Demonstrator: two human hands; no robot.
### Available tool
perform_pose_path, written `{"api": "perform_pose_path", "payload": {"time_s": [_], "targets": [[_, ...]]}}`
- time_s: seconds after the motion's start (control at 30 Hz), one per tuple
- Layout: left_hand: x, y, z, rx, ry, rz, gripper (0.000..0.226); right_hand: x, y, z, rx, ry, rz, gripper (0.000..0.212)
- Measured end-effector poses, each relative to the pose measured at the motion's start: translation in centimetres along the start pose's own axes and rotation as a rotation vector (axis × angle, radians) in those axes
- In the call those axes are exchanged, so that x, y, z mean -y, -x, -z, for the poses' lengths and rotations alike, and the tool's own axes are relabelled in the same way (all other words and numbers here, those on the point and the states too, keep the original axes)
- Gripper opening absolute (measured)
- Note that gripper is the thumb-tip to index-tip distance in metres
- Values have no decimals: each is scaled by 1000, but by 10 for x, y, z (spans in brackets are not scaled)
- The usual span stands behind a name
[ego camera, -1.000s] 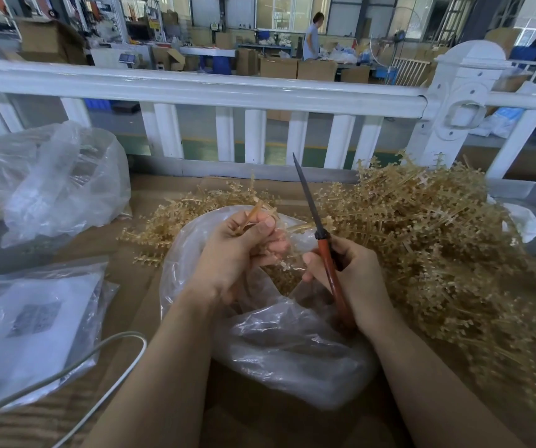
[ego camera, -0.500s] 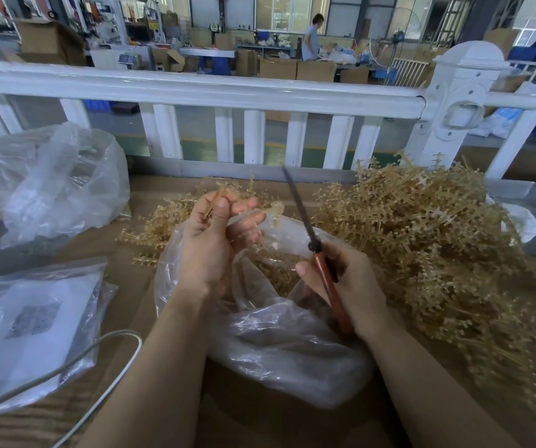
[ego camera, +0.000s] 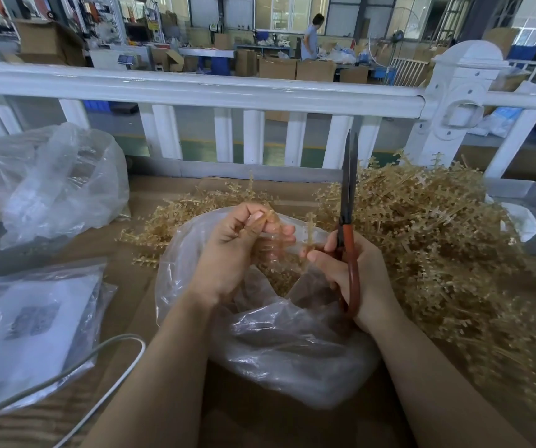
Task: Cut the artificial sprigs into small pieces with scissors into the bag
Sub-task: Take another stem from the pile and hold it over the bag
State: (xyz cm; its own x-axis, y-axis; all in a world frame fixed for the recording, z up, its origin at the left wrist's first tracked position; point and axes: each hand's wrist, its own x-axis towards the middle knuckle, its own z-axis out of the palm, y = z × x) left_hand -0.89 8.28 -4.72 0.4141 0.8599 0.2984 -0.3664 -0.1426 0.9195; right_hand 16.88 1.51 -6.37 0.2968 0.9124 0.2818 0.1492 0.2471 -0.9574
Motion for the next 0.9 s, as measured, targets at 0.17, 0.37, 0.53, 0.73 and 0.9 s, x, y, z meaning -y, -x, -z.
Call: {"api": "perform_pose_path", "payload": {"time_s": [0.17,0.37,0.53,0.73,0.9], "targets": [[2,0,-1,-41,76,92,20,-1,0,-2,-10,0,21,33],[4,-1,5,-64,150,173,19,1,0,-3,-33,-33,37,38],[2,-1,10,-4,194,202,29,2,0,-1,-43,-181,0,30],[-3,3,15,213,89,173,46,2,-1,-1,-103,-186,-22,31],[-8,4,9,126,-77,245,50,1,-1,-2,-102,-143,-15,35]]}}
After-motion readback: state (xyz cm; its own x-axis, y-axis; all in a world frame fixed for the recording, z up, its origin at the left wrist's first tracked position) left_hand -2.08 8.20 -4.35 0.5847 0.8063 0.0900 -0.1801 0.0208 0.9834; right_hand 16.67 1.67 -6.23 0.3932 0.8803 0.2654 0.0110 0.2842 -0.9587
